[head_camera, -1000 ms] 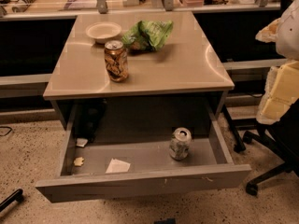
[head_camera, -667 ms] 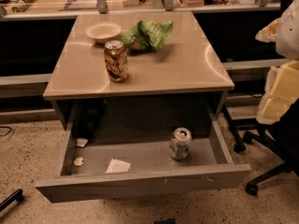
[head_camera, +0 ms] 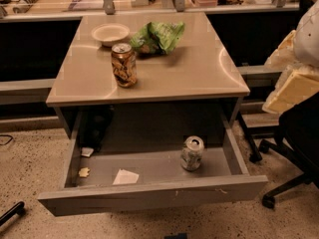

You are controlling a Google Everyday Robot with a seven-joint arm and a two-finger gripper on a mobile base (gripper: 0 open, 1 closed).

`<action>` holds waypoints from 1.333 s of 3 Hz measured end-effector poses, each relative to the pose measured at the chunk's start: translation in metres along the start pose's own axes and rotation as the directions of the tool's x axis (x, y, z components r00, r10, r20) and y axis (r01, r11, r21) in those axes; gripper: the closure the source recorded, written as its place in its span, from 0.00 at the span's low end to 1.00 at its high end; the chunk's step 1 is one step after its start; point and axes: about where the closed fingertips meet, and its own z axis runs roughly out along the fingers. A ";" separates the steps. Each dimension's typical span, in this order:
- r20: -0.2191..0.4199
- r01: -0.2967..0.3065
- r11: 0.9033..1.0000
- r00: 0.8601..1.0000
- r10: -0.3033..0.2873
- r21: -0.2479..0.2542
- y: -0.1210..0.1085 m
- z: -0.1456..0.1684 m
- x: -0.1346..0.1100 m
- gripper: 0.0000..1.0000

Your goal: Pick 7up can from top drawer and place on counter

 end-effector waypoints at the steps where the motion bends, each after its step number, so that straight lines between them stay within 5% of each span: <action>1: 0.047 -0.024 1.000 0.999 0.024 -0.007 -0.001 0.025 0.000 0.64; 2: 0.113 -0.036 0.999 0.993 0.039 -0.029 -0.001 0.067 -0.001 0.87; 3: 0.181 -0.028 0.997 0.983 0.040 -0.066 0.000 0.116 0.000 1.00; 4: 0.234 -0.038 0.983 0.969 0.080 -0.178 0.013 0.177 0.004 1.00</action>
Offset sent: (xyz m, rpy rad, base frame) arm 0.0445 0.0190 -0.1141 0.2144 0.0033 0.0135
